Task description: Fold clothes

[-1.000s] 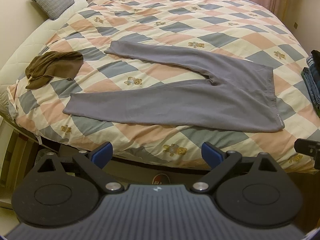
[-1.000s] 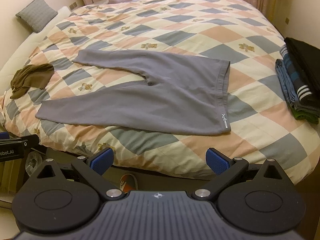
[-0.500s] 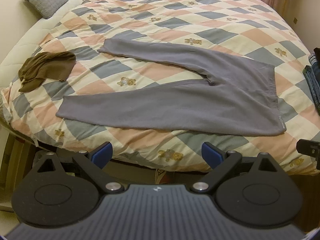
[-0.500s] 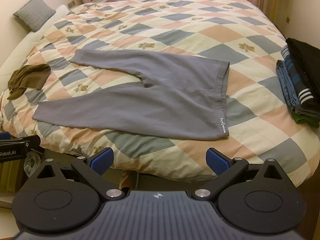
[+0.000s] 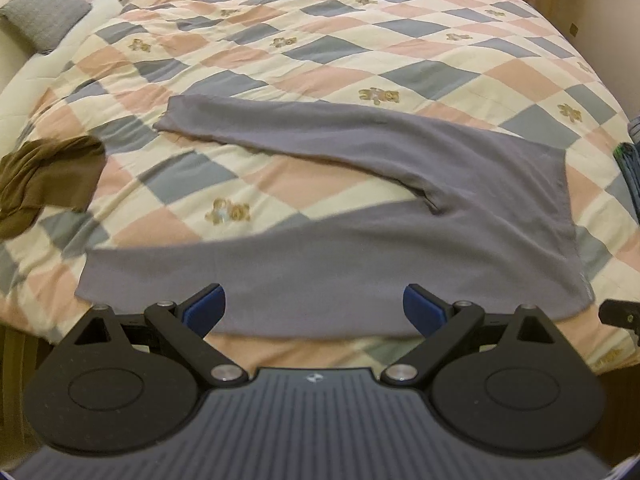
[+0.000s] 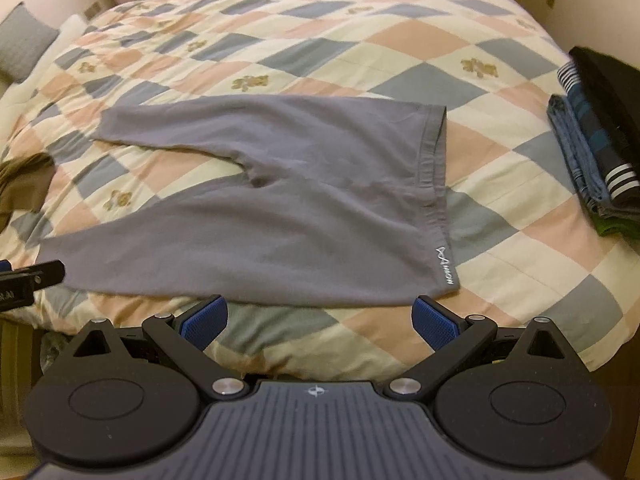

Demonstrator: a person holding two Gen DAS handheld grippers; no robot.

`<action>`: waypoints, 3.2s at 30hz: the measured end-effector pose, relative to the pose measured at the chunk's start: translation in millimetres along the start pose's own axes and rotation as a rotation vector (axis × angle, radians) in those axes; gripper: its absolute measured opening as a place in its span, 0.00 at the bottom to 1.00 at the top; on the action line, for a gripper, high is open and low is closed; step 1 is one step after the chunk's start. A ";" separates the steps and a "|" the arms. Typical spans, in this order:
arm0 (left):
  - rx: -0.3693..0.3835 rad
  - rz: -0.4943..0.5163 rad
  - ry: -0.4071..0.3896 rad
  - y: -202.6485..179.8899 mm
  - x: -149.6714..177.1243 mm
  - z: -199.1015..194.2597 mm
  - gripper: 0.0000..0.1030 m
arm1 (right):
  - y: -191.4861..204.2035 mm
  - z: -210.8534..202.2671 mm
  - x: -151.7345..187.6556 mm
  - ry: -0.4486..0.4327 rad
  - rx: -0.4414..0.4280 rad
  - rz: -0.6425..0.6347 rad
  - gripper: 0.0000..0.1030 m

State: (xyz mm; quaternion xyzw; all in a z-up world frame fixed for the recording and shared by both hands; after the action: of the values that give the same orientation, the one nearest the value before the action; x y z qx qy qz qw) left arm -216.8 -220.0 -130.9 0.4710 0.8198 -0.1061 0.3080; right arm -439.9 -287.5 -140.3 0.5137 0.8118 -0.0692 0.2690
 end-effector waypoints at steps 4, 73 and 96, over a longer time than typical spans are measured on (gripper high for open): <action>0.028 0.022 -0.021 32.7 -28.6 47.0 0.90 | 7.5 36.9 -17.4 0.049 -0.006 0.068 0.98; 0.052 0.205 -0.521 223.1 174.7 153.3 0.17 | -3.5 164.8 157.2 -0.565 -0.099 -0.370 0.25; -0.084 0.083 -0.117 182.5 -58.6 345.2 0.17 | -110.0 173.7 86.1 -0.598 -0.253 0.664 0.63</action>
State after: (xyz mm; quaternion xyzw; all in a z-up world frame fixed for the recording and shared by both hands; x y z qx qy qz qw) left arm 97.4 -324.2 -346.2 0.4844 0.7837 -0.0859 0.3791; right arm -500.4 -337.3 -348.9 0.6666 0.4921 -0.0250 0.5594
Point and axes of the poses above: each gripper's, at about its wrist camera, not at the fingertips, and z roughly the way its jaws point, y to its left, x to its underside, the point moved 1 cm from there along z, roughly the way its jaws point, and after that the axes turned 11 degrees about -y, right-handed, at the moved point
